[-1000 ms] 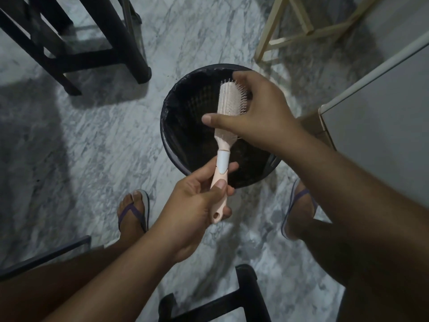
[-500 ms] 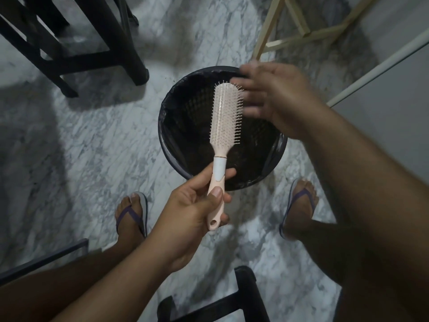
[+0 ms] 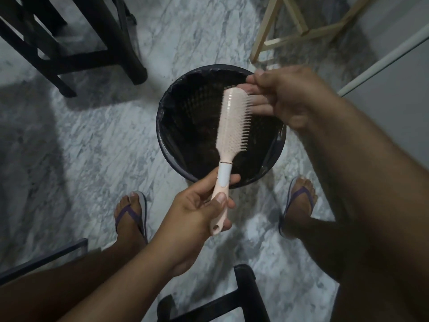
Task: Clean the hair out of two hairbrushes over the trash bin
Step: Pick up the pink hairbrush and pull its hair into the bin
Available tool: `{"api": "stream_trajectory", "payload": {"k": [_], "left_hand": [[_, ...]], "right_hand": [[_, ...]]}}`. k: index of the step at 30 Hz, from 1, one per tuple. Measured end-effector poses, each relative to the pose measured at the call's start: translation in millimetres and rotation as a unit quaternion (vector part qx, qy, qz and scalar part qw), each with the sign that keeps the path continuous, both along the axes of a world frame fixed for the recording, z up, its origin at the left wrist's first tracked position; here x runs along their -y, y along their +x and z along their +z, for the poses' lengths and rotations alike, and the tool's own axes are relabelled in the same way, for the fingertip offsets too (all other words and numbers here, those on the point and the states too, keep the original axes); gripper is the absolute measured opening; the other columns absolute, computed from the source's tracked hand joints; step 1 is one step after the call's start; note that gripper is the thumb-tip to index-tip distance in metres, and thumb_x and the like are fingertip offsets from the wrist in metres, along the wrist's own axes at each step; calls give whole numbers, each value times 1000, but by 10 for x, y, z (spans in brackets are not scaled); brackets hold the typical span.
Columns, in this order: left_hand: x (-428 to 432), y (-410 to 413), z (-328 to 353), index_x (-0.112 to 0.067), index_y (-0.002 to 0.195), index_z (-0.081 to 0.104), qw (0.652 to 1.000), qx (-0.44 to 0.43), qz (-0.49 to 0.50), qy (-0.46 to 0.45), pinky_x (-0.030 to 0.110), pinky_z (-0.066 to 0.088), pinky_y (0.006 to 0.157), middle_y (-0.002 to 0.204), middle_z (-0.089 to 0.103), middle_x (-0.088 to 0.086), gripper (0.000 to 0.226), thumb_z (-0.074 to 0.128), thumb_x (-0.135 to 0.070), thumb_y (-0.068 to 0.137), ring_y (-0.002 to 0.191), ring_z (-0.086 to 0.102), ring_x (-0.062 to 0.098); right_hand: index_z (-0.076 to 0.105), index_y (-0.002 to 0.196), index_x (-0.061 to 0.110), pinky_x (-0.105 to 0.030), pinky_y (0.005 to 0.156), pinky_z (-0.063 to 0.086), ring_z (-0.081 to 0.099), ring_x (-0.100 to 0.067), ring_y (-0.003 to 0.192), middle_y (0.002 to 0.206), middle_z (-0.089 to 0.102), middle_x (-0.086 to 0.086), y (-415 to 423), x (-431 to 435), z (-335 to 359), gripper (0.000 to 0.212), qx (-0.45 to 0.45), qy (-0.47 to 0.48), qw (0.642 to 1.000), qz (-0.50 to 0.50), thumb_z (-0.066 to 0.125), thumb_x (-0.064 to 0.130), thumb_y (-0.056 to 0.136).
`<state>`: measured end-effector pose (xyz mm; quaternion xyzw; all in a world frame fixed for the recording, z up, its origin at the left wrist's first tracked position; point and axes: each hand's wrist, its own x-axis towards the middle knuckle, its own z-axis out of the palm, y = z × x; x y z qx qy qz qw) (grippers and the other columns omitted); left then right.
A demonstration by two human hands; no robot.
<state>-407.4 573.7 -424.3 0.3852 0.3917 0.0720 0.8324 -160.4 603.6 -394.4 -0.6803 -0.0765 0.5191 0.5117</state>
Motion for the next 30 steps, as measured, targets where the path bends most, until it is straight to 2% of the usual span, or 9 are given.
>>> {"api": "stream_trajectory", "payload": {"k": [3, 6, 10, 16, 19, 22, 24, 27, 30], "left_hand": [[-77, 11, -20, -18, 134, 62, 997, 15, 45, -53, 30, 51, 63, 127, 69, -3, 43, 50, -1, 96, 77, 58, 9], [-152, 19, -24, -16, 135, 60, 995, 18, 68, -67, 29, 51, 62, 129, 69, -2, 43, 49, 0, 97, 77, 56, 10], [-179, 42, -28, -19, 136, 59, 997, 4, 72, -40, 29, 50, 62, 129, 69, -7, 44, 47, 0, 99, 79, 55, 11], [-133, 31, -51, -20, 136, 59, 997, -23, 68, -16, 31, 50, 65, 127, 70, -8, 44, 48, -1, 99, 81, 54, 12], [-137, 26, -78, -19, 135, 61, 996, -31, 72, -31, 31, 50, 66, 125, 70, -2, 42, 48, 0, 99, 79, 55, 11], [-129, 17, -97, -19, 135, 61, 996, -32, 69, -38, 30, 51, 65, 122, 69, 0, 42, 49, -1, 99, 77, 56, 10], [-127, 27, -89, -18, 136, 60, 996, -29, 68, -38, 30, 51, 64, 122, 68, 0, 42, 49, -1, 99, 76, 56, 10], [-128, 47, -72, -22, 135, 61, 996, -25, 69, -41, 31, 50, 65, 127, 70, -6, 43, 49, -1, 99, 78, 56, 11], [-148, 53, -68, -23, 134, 61, 997, -20, 62, -34, 30, 50, 64, 126, 70, -7, 43, 49, 0, 99, 79, 56, 10]], "right_hand": [[61, 100, -2, -36, 67, 65, 77, -26, 82, 102, 71, -21, 19, 45, -43, 21, 25, 11, 1000, 6, 41, -6, 102], [51, 131, -7, -44, 78, 64, 70, -35, 109, 129, 62, -26, -150, 78, -72, 32, 37, 7, 996, 80, 44, -8, 100], [63, 112, -17, -44, 84, 63, 77, -26, 92, 105, 73, -29, -454, 140, -70, 41, 81, 16, 965, 248, 71, 18, 92], [76, 80, 0, -41, 66, 66, 77, -19, 63, 67, 76, -11, -485, 141, -20, 21, 279, -25, 921, 270, 80, 20, 84], [76, 82, 4, -37, 60, 65, 75, -18, 58, 68, 75, -9, -404, 132, 53, 17, 349, -1, 906, 238, 73, 19, 91], [76, 91, 10, -35, 68, 64, 74, -16, 66, 76, 75, -3, -275, 113, 104, 13, 408, 51, 890, 195, 66, 18, 95], [75, 97, 17, -27, 75, 59, 70, -9, 73, 83, 74, 4, -317, 135, 56, 10, 451, 44, 851, 265, 70, 24, 91], [72, 97, 21, -14, 67, 47, 55, 4, 68, 91, 65, 8, -489, 173, -92, 28, 488, 23, 797, 354, 85, 35, 76], [77, 89, 23, -6, 62, 43, 58, 5, 67, 83, 70, 9, -483, 147, -162, 17, 479, 24, 812, 332, 84, 33, 77]]}}
